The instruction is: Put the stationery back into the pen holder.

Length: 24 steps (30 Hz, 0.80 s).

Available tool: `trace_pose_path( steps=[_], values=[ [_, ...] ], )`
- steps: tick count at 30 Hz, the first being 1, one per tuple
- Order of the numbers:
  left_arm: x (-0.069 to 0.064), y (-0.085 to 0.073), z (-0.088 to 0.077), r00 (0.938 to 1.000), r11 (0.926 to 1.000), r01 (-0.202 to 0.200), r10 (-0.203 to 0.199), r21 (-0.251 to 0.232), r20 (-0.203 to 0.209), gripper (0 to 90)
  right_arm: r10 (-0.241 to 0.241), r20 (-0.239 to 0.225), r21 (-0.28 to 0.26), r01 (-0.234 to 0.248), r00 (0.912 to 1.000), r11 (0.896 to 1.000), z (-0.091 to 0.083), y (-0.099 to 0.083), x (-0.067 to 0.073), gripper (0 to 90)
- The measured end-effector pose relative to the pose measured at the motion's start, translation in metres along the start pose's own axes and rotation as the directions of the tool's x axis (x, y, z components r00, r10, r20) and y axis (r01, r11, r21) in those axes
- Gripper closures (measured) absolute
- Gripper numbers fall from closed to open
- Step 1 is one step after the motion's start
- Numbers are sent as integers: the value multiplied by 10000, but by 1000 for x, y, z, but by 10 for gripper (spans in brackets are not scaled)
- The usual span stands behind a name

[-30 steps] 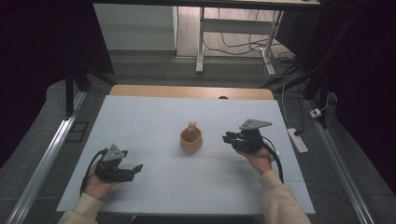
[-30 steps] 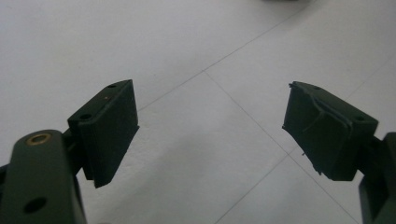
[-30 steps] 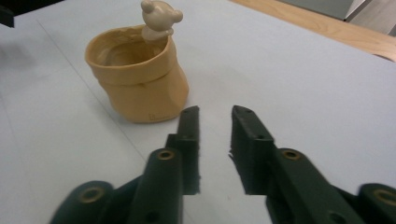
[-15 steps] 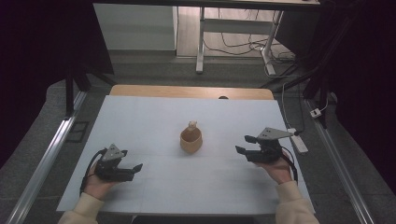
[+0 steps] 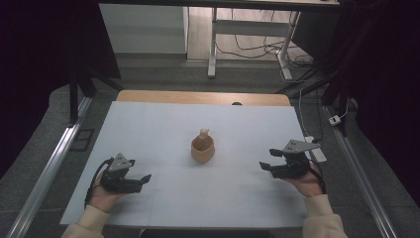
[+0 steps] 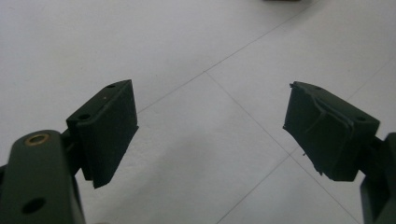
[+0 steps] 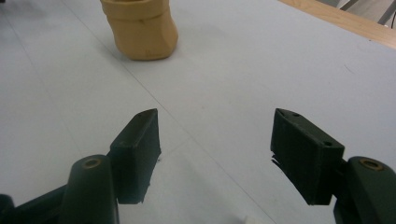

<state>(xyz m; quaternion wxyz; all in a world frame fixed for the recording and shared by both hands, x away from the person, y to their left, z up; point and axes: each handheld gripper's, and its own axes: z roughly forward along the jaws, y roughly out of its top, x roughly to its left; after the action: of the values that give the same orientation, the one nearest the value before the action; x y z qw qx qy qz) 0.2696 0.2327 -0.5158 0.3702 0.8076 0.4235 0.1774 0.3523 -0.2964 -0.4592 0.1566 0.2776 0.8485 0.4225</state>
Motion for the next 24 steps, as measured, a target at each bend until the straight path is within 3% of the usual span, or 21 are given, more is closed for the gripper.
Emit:
trace_pose_path(
  steps=[9, 17, 24],
  values=[
    [-1, 0, 0, 10000, 10000, -28, 28, 7, 2, 170, -261, 62, 263, 260, 9996, 9993, -7, 3, -3, 332],
    [-4, 0, -1, 9999, 9999, -110, 110, 52, -9, 170, -568, 69, 521, 564, 9984, 9970, -25, 8, -10, 331],
    [-4, -1, 0, 10000, 10000, -51, 51, 85, -6, 170, -916, 35, 1247, 904, 9958, 9881, -27, 4, -18, 328]
  ],
)
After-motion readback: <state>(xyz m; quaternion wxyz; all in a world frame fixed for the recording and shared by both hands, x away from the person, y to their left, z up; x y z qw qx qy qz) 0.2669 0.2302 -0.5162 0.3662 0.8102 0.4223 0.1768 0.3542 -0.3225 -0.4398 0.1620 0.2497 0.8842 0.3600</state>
